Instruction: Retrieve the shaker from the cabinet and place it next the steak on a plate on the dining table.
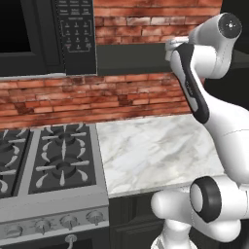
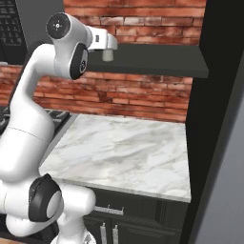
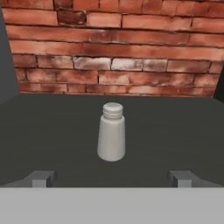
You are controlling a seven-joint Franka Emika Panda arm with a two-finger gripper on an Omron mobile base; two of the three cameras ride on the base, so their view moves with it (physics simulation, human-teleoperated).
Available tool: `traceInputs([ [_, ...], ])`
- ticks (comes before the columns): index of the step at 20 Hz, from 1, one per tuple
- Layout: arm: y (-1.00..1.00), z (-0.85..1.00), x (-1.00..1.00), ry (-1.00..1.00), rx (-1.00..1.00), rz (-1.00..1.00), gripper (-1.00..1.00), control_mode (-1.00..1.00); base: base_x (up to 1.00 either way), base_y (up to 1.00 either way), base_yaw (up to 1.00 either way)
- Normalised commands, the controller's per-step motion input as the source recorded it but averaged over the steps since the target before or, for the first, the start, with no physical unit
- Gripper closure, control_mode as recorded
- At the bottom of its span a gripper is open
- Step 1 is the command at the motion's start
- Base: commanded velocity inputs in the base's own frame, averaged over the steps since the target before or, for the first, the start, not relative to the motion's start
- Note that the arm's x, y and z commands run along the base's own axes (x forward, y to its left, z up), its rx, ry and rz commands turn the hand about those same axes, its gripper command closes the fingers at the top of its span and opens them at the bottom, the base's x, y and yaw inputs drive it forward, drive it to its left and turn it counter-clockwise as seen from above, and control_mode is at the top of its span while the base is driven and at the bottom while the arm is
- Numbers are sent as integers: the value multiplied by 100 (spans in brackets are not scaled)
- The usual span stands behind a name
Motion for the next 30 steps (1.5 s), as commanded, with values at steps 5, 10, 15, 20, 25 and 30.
traceInputs([
  [5,0,-12,22,0,0,0,-100,-100,0,0,0],
  [10,0,-6,19,0,0,0,-100,-100,0,0,0],
  [15,0,-1,20,0,0,0,-100,-100,0,0,0],
  [20,0,0,19,0,0,0,-100,-100,0,0,0],
  [25,0,0,19,0,0,0,-100,-100,0,0,0],
  [30,0,0,16,0,0,0,-100,-100,0,0,0],
])
